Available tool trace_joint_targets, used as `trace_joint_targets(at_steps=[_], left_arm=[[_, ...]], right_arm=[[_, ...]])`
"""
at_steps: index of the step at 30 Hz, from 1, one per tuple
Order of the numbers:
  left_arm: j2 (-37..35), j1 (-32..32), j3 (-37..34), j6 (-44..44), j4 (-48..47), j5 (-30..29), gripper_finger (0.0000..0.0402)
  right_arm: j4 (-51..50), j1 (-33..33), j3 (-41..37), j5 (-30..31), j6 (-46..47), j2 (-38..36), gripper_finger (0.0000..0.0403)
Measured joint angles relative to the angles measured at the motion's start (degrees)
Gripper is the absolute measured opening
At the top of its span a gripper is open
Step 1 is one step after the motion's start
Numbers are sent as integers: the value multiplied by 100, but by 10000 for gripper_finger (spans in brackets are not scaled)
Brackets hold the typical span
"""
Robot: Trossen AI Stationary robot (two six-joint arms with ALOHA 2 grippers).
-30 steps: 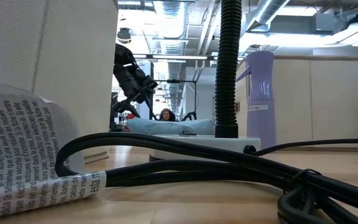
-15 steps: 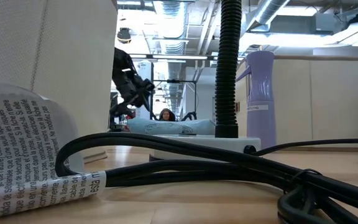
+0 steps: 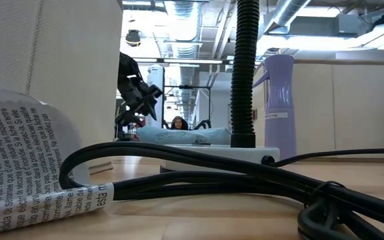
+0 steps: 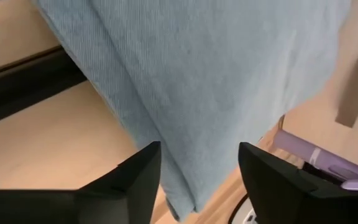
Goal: Sort clothes
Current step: Put the light blue jeans into the top laundry organizer
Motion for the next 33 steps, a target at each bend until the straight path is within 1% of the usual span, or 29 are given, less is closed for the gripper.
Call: trace_joint_targets(at_steps=[4, 7, 16, 24, 33], left_arm=[[61, -14, 11, 32, -134, -209, 184], [212, -89, 36, 47, -461, -507, 180], [227, -129, 123, 41, -457, -614, 216], [267, -173, 188, 21, -525, -739, 221], [275, -228, 216, -6, -550, -871, 188]], right_arm=[[2, 0, 0, 0, 0, 0, 162], [8, 0, 0, 0, 0, 0, 162], [9, 63, 0, -4, -149, 0, 162], [22, 57, 0, 0, -184, 0, 162], [42, 57, 0, 0, -254, 0, 162]])
